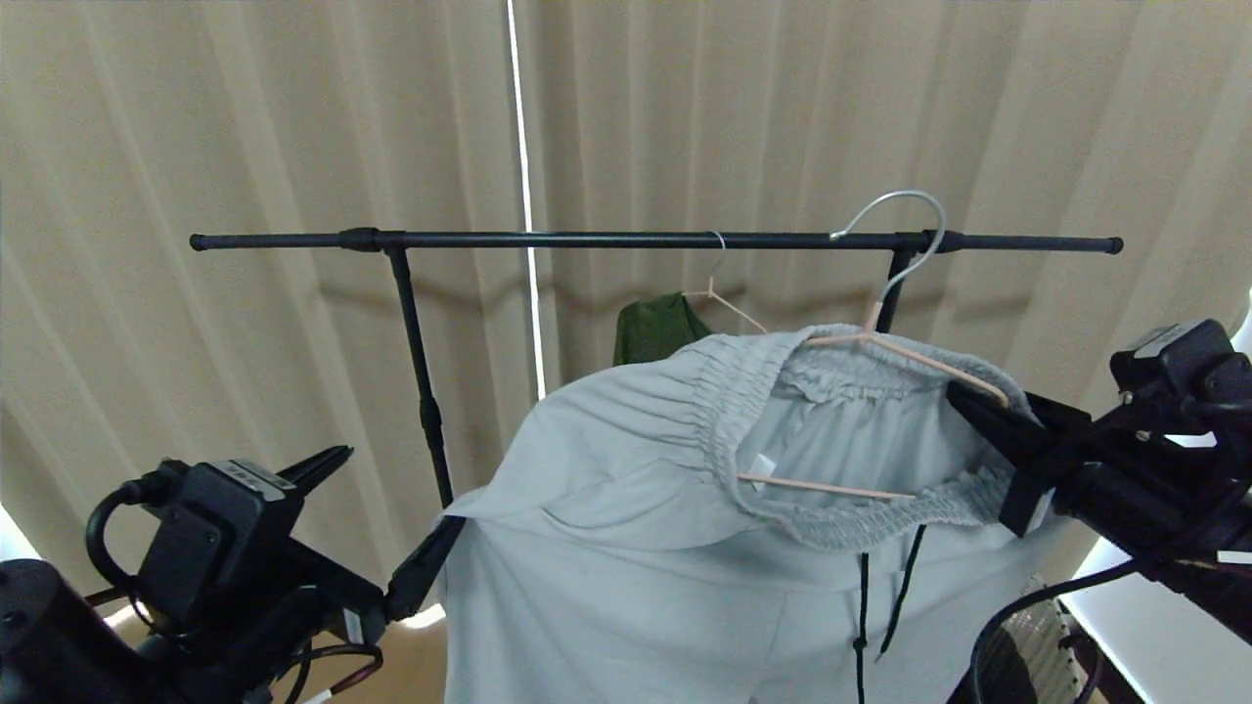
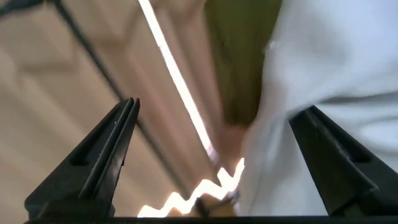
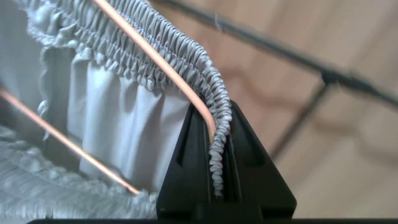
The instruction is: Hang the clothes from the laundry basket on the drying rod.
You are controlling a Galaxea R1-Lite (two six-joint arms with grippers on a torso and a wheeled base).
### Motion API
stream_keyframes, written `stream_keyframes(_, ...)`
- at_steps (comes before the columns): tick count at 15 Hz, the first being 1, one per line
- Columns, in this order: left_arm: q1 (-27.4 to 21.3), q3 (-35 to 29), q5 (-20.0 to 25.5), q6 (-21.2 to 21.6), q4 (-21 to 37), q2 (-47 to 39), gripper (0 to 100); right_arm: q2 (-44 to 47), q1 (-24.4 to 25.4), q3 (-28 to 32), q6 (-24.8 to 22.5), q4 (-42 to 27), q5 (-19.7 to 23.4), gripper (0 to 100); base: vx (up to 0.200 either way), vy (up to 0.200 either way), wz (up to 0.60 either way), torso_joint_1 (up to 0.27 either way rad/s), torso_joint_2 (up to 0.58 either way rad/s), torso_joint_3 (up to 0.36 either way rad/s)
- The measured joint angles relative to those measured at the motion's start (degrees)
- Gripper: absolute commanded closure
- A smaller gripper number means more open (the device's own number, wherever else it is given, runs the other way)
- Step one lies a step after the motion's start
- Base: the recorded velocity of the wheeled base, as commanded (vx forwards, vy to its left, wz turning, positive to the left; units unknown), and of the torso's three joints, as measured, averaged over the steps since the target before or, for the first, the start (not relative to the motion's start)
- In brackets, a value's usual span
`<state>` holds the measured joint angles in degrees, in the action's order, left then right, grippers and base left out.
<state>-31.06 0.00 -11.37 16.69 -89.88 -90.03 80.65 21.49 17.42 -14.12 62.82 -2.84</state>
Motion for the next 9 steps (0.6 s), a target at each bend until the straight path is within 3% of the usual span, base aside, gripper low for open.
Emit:
stream_keyframes(4, -0.44, 0.00, 0.56, -2.33, 0.88, 7.56, 0, -0.72, -0.38, -4.06, 1.29, 0.40, -4.11, 100, 0.000, 0.000, 0.00, 0.000, 0.00, 0.000)
stream_keyframes(5, -0.61, 0.00, 1.08, -2.51, 4.11, 10.05, 0, -0.74, -0.38, -4.91, 2.46, 0.65, -4.44, 100, 0.000, 0.000, 0.00, 0.000, 0.00, 0.000)
stream_keyframes(8, -2.21, 0.00, 4.86, -2.62, 20.99, 17.40, 0, -0.74, -0.41, -6.18, 4.86, 0.60, -4.85, 100, 0.000, 0.000, 0.00, 0.000, 0.00, 0.000)
stream_keyframes(9, -2.61, -0.07, 6.40, -2.71, 23.39, 19.36, 0, -0.61, -0.41, -6.24, 4.97, 0.54, -4.85, 100, 0.000, 0.000, 0.00, 0.000, 0.00, 0.000)
